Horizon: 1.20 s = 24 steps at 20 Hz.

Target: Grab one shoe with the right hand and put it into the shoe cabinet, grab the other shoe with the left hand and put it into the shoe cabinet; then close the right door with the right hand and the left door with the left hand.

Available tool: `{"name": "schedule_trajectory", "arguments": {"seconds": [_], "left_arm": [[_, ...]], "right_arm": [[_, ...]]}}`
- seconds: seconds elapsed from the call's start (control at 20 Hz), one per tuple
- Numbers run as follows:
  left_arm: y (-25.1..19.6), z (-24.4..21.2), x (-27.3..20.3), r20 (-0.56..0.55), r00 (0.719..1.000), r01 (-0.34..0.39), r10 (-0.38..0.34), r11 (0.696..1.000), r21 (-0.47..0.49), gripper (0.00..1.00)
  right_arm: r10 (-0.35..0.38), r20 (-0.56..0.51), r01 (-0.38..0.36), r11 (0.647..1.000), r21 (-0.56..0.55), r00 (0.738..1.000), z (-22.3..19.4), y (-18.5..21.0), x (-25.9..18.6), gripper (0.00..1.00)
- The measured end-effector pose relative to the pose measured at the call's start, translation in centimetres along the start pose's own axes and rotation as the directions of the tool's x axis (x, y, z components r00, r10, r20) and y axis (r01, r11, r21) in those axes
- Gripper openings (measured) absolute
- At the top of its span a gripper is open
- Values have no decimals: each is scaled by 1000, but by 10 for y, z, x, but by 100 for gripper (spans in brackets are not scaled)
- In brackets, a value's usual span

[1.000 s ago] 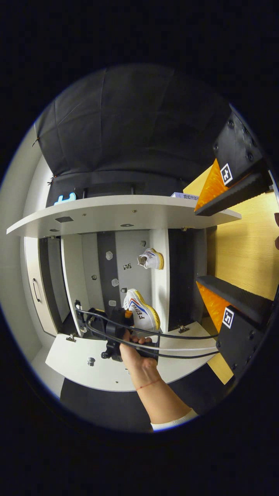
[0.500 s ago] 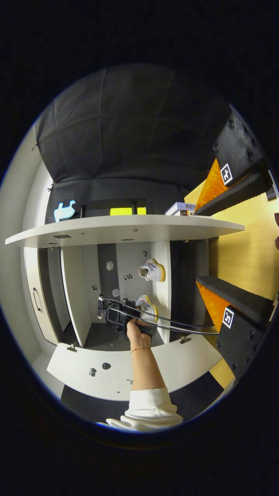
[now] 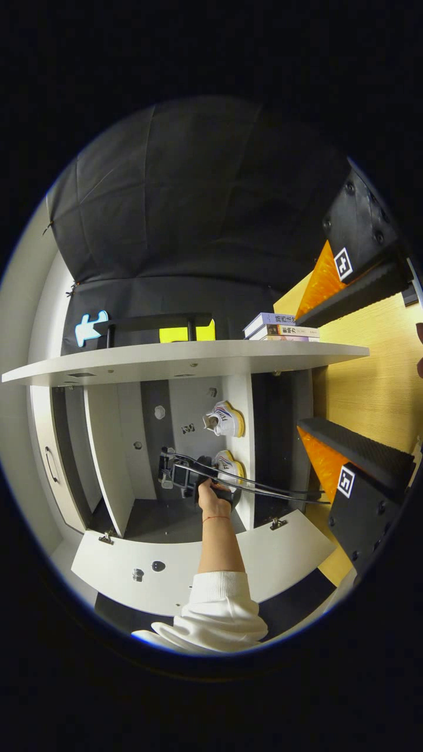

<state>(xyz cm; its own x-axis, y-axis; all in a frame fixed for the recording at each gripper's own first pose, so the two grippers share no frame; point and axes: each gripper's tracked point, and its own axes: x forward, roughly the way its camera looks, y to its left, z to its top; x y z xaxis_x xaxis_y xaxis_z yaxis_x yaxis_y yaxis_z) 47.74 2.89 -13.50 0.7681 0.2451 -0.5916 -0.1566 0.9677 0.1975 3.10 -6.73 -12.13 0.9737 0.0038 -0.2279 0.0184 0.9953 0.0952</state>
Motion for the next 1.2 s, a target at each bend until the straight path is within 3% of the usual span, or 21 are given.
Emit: {"name": "schedule_trajectory", "arguments": {"seconds": [0.2, 0.35, 0.45, 0.65, 0.95, 1.2], "left_arm": [[1, 0, -10, -14, 1000, 5, -5, 1000, 26, 21], [8, 3, -20, -2, 1000, -9, 9, 998, 58, 55], [13, 3, -29, 20, 1000, -11, 10, 998, 56, 71], [14, -6, -55, 47, 998, 28, -29, 999, 22, 90], [13, -9, -113, 150, 987, 61, -59, 998, -7, 91], [19, -4, -189, 295, 952, 102, -87, 994, -36, 91]], "right_arm": [[8, -1, -8, 1000, 24, 1000, 0, 2, 1, 98], [16, -2, -16, 999, 41, 1000, -1, 6, -2, 94], [21, 3, -21, 999, 45, 1000, 0, 7, -5, 98], [30, 8, -31, 998, 56, 1000, 0, 9, -16, 98], [38, 20, -40, 998, 57, 999, 2, 13, -37, 99], [52, 34, -54, 998, 37, 998, 7, 19, -46, 99]]}}
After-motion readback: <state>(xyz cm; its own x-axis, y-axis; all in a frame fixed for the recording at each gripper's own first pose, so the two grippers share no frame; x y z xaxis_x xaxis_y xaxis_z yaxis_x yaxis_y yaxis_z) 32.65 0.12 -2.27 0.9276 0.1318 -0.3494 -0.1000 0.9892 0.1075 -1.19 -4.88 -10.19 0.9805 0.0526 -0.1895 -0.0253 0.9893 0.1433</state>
